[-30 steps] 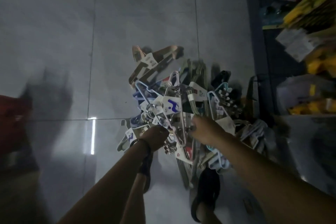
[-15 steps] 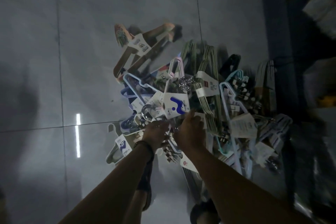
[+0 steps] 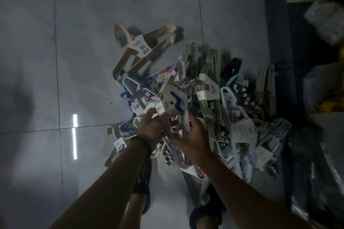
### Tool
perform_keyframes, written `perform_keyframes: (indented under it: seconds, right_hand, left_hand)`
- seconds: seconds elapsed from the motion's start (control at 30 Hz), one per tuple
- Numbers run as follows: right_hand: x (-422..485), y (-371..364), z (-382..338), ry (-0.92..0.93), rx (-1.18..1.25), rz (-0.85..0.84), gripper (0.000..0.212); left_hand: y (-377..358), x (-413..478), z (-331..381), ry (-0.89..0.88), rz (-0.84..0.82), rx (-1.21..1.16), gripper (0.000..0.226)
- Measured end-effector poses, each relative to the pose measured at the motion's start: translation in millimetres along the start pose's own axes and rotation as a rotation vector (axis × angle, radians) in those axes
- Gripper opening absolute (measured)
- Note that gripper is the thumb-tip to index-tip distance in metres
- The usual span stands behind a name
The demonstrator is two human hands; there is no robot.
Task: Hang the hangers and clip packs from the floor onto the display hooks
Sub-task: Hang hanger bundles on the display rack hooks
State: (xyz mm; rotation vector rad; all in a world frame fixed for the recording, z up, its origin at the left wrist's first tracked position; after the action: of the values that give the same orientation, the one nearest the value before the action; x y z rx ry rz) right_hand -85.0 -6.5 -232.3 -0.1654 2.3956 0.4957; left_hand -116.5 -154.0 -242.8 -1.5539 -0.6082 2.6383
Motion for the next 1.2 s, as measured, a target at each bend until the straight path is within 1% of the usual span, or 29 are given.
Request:
perform_keyframes:
  seconds: [0.07,0.1,0.13,0.2,0.23,0.3,0.33,0.4,0.47,0.5,0.53,0.57,0.6,0.7,0.8,0.83,0.87,0.9,0.97,1.0,1.07,1.17,1.2]
  right_hand:
    - [-5.0,-7.6,0.7,0.025,0.01,-0.065,0.083]
    - [-6.7,-9.4,1.6,0.03,0.006,-0.099,0.079]
    - [-8.6,-10.1,0.5,0.038,-0.006,-0.132,0.071]
    - [-11.0,-7.6,-2.9,0.055,-0.015,-0.141,0.045]
    - [-9.2,-4.6,-1.2,0.049,0.005,-0.108,0.033]
    - [-0.5,0.5,-0.2,-0.007,0.024,-0.043,0.021]
    - [7.8,0.5,-0.2,-0.045,-0.029,-0.028,0.021]
    - [26.5,-3.9,0.2,-0.073,-0.189,-0.056,0.038]
    - [44.4,-11.9,-0.9,-0.029,-0.352,-0.097,0.051]
    - [52.6,-17.7,2.7,-0.015,-0.376,-0.124,0.056]
    - [56.7,-25.9,6.1,-0.028,-0.348,-0.168,0.061]
    - [59.1,-34.5,11.7,-0.061,-0.255,-0.207,0.067]
    - [58.3,-37.9,8.7,-0.09,-0.148,-0.206,0.071]
    - [55.0,-21.1,-8.4,-0.11,0.108,-0.086,0.08]
    - [65.5,16.0,4.7,-0.203,0.248,0.052,0.079]
    - [67.7,25.2,12.0,-0.257,0.219,0.073,0.075]
    - [67.9,28.7,17.5,-0.301,0.142,0.047,0.068]
    - [67.5,25.8,21.7,-0.314,0.051,-0.017,0.057]
    - [61.2,13.3,20.4,-0.248,-0.123,-0.153,0.021]
    - [58.0,5.6,19.4,-0.202,-0.199,-0.188,0.012]
    - [53.0,-11.0,18.3,-0.17,-0.269,-0.235,0.013]
    - [57.5,-42.1,28.6,-0.27,-0.226,-0.3,0.014]
    - [61.4,-51.9,36.0,-0.322,-0.226,-0.309,0.019]
  left_hand:
    - [3.1,-4.7,1.0,-0.049,0.022,0.002,0.032]
    - [5.5,-9.0,4.2,-0.084,0.051,0.015,0.028]
    - [8.9,-13.4,8.0,-0.118,0.088,0.038,0.026]
    - [16.9,-23.2,17.5,-0.19,0.148,0.129,0.027]
    - [21.4,-29.1,21.0,-0.22,0.155,0.168,0.028]
    - [28.4,-44.9,29.9,-0.273,0.16,0.204,0.025]
    - [30.1,-54.5,35.4,-0.3,0.162,0.233,0.025]
    - [30.5,-67.4,42.8,-0.342,0.162,0.305,0.026]
    - [33.7,-71.3,42.6,-0.349,0.198,0.295,0.025]
    - [36.4,-70.8,41.3,-0.344,0.226,0.286,0.024]
    - [37.9,-69.5,41.0,-0.338,0.258,0.298,0.023]
    - [39.3,-67.5,41.3,-0.34,0.282,0.33,0.023]
    - [38.2,-66.5,43.3,-0.348,0.296,0.378,0.023]
    - [36.5,-64.6,50.4,-0.42,0.312,0.541,0.026]
    - [50.3,-68.1,51.9,-0.438,0.357,0.626,0.029]
    - [59.0,-69.6,51.0,-0.432,0.371,0.597,0.03]
    - [68.7,-69.7,49.2,-0.424,0.383,0.549,0.029]
    - [77.2,-69.4,47.1,-0.415,0.392,0.489,0.028]
    - [91.4,-67.3,41.6,-0.388,0.43,0.372,0.028]
    - [96.1,-65.9,38.9,-0.378,0.449,0.323,0.028]
    - [103.3,-62.1,32.1,-0.359,0.476,0.249,0.03]
    - [113.5,-57.7,21.0,-0.33,0.488,0.161,0.033]
    - [116.8,-56.3,17.4,-0.323,0.482,0.13,0.033]
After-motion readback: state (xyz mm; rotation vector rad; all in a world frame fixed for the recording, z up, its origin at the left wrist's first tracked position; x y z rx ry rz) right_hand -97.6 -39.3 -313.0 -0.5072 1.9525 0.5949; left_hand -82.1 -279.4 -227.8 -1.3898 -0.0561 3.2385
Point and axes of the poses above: each hand's wrist, its own x-axis towards the middle knuckle, its own y-axis out of the back of the hand, z = x × y, the point moved 8 cm from there along x, towards the middle knuckle, and after that the axes turned 6 degrees about -z, right-handed, at the moved point
